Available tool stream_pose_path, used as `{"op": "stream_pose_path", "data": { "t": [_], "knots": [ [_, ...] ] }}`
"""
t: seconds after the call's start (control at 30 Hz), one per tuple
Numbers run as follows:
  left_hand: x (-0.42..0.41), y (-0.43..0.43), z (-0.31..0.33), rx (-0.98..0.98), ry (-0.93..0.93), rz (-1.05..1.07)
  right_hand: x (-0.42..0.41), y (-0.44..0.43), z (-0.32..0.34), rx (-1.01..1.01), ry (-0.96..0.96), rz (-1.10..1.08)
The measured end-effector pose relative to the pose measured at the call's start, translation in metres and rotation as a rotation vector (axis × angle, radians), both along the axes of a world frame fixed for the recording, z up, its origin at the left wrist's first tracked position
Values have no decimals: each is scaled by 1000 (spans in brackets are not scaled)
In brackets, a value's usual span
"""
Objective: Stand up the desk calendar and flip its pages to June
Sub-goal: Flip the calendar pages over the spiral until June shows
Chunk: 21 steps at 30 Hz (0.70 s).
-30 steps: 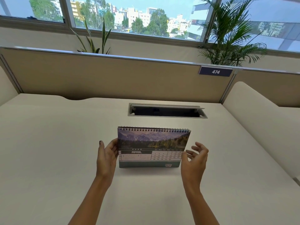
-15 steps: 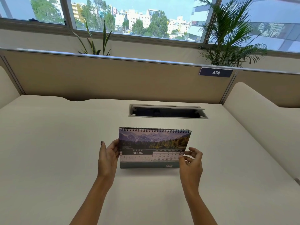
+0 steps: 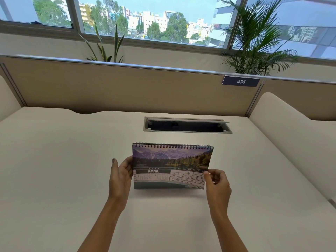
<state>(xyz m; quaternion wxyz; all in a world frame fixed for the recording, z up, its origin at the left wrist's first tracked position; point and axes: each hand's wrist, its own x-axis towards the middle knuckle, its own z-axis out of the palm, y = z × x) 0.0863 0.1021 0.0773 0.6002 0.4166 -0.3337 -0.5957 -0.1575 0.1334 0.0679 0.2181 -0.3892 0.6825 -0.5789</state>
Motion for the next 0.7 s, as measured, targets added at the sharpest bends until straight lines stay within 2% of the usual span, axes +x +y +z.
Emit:
{"op": "stream_pose_path", "data": {
  "t": [0.57,0.7],
  "knots": [
    [0,1,1,4,-9,3,-9,13,16,-43,20,25],
    [0,1,2,1,-1,-7,-10,15,17,-53,117,54]
  ]
}}
